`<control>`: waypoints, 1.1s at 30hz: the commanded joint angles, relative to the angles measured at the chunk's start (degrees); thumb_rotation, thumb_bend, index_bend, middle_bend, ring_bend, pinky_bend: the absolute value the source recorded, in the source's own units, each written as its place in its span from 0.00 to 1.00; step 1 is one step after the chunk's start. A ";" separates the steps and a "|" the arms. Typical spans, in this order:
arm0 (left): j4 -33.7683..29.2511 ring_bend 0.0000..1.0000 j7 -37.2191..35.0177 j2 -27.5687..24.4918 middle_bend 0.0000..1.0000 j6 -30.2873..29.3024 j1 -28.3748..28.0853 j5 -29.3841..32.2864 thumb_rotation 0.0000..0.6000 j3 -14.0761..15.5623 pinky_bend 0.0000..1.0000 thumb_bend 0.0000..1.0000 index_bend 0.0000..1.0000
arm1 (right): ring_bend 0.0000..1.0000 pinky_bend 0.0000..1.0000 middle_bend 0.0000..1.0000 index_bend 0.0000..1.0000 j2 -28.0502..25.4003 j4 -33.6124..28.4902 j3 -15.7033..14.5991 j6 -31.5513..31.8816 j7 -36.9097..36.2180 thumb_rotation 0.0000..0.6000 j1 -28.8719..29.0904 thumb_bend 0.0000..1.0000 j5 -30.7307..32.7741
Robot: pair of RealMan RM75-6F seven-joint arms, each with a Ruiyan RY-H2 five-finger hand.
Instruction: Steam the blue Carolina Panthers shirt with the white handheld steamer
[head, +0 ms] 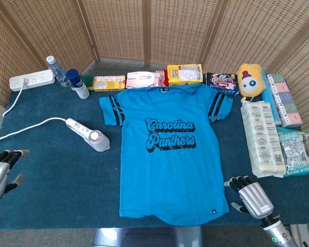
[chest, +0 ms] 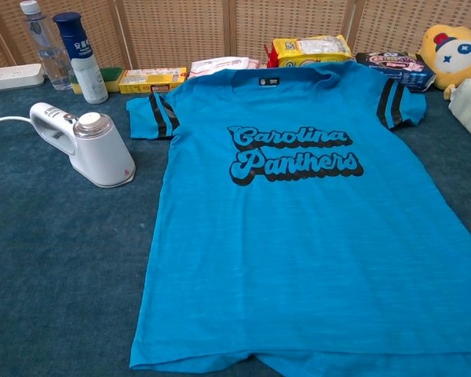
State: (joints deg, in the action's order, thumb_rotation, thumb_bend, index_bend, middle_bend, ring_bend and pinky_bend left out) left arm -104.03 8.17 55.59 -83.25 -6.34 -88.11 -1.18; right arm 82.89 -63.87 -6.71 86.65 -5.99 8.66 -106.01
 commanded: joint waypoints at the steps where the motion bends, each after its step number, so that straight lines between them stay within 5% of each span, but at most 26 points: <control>1: -0.18 0.31 0.12 -0.09 0.36 0.08 0.01 0.00 1.00 0.10 0.34 0.26 0.26 | 0.35 0.34 0.37 0.33 1.23 1.68 -0.53 -0.10 -0.89 1.00 0.42 0.08 -0.41; 33: -0.40 0.31 -0.45 -0.32 0.36 0.06 0.46 0.15 1.00 0.74 0.34 0.26 0.26 | 0.36 0.34 0.37 0.33 4.82 7.45 -2.30 -1.61 -3.65 1.00 2.66 0.08 0.17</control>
State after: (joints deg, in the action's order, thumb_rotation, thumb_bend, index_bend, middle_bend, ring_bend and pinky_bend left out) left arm -104.47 7.75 55.25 -83.17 -5.88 -87.98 -0.43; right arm 87.70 -56.42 -9.01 85.07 -9.65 11.30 -105.82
